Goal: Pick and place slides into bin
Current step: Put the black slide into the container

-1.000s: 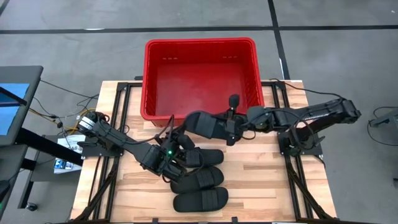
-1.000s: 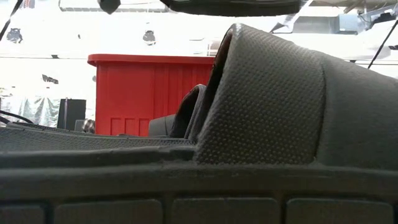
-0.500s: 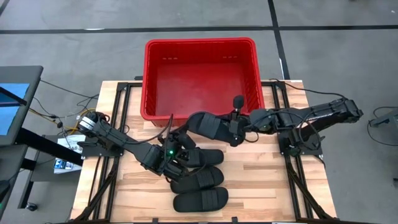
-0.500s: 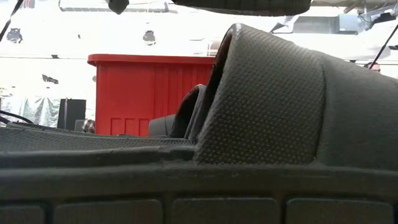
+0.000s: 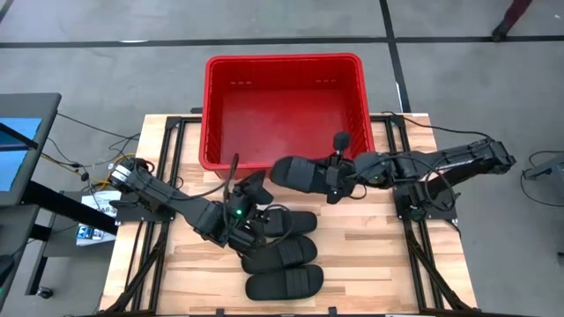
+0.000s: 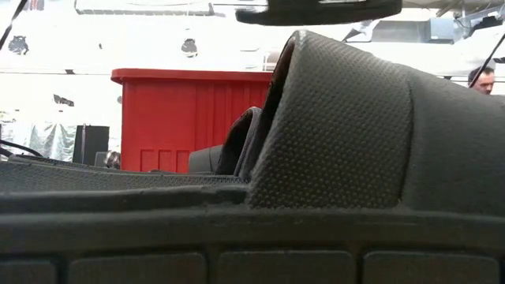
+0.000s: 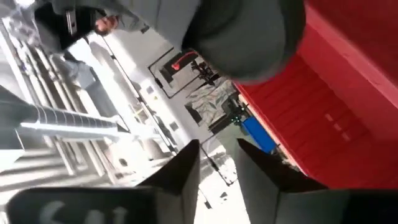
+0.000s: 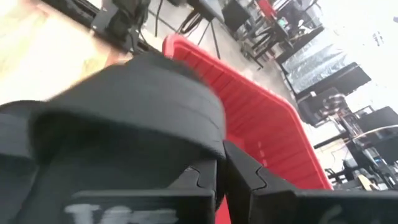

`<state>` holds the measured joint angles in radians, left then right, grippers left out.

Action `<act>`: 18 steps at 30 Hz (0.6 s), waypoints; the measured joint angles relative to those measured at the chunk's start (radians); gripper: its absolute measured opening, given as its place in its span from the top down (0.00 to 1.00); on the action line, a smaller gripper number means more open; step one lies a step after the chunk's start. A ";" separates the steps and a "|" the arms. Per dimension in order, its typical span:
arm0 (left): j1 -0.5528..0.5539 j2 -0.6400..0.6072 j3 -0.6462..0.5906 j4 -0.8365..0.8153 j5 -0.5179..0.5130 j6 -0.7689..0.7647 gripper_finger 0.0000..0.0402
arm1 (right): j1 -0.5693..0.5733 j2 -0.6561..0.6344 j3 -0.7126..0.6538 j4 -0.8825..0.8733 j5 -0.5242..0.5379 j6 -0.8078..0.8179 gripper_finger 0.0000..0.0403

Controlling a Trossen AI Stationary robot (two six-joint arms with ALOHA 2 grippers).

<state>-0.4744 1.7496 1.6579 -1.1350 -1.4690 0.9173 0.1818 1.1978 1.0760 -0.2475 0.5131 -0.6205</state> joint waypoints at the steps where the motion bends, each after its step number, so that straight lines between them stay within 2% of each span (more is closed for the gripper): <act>1: 0.000 0.000 0.010 -0.004 -0.002 -0.020 0.73 | 0.001 -0.006 0.000 -0.004 -0.003 0.000 1.00; 5: -0.003 -0.001 0.068 -0.032 -0.049 -0.127 0.65 | -0.001 -0.029 0.001 0.011 0.023 -0.003 1.00; 10: -0.004 -0.035 0.179 -0.068 -0.101 -0.296 0.63 | -0.032 -0.058 0.044 0.017 0.067 0.015 1.00; 18: -0.002 -0.185 0.291 -0.085 -0.091 -0.738 0.64 | -0.191 -0.032 0.223 0.045 0.112 0.112 1.00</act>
<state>-0.4761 1.5642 1.9486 -1.2202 -1.5597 0.1793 -0.0091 1.1662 1.2992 -0.2028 0.6254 -0.5082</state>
